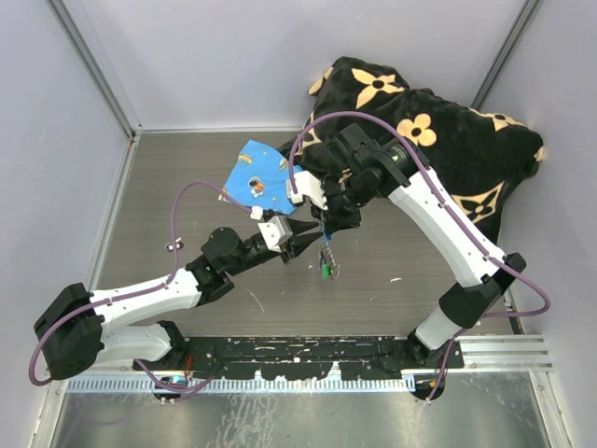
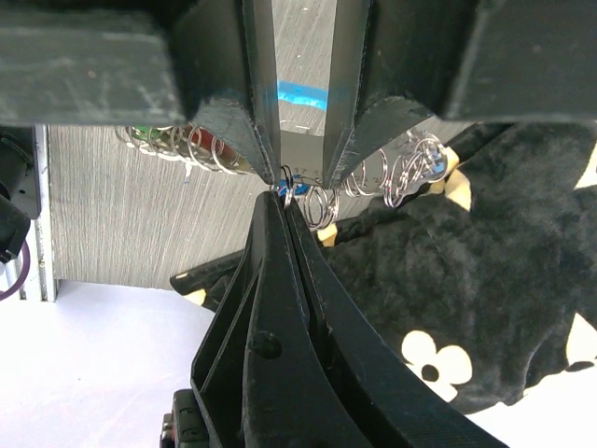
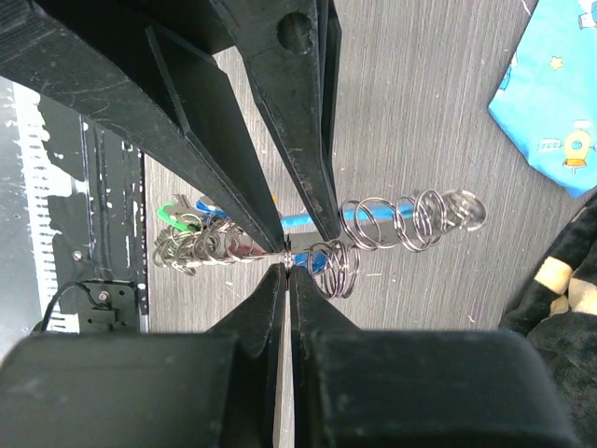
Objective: Remove the keys from the keyring
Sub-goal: Remove the key from the keyring.
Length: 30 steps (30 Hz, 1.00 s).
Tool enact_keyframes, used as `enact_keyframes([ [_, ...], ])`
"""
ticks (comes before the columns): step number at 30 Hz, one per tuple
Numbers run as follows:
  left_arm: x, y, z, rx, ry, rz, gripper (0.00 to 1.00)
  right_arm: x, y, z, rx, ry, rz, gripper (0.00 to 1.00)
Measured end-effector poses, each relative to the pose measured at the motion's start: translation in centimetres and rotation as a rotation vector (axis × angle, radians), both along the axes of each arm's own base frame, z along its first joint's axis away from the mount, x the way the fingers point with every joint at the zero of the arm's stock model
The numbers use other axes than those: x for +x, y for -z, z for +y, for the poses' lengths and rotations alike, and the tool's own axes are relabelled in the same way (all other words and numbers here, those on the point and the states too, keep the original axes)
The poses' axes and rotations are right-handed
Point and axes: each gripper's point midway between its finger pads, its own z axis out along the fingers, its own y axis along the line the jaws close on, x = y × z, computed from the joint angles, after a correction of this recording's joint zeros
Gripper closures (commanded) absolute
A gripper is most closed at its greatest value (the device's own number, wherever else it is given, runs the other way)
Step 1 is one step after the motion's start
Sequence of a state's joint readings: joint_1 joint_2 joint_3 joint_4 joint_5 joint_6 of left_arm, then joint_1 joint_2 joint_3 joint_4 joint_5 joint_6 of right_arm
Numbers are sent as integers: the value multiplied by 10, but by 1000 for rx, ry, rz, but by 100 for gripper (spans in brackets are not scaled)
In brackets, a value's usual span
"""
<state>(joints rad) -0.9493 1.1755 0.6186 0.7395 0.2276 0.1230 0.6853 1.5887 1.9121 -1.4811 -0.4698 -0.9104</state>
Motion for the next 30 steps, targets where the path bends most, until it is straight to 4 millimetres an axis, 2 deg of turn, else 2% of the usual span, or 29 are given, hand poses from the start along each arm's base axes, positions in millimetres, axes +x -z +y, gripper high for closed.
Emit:
enact_keyframes([
  [17,-8,-3,-5,-13,53,5,77,-4,-1,3,19,-15,18,99],
  [19,-9,-3,-6,-10,62,8,83,-5,-1,2,17,-15,21,99],
  [21,-10,-2,-8,-5,71,12,97,-5,-1,2,17,-16,20,99],
  [25,-10,-3,-10,5,81,18,100,-6,-3,0,21,-22,16,98],
  [30,-11,-4,-9,8,85,25,100,-9,-3,-2,37,-29,11,82],
])
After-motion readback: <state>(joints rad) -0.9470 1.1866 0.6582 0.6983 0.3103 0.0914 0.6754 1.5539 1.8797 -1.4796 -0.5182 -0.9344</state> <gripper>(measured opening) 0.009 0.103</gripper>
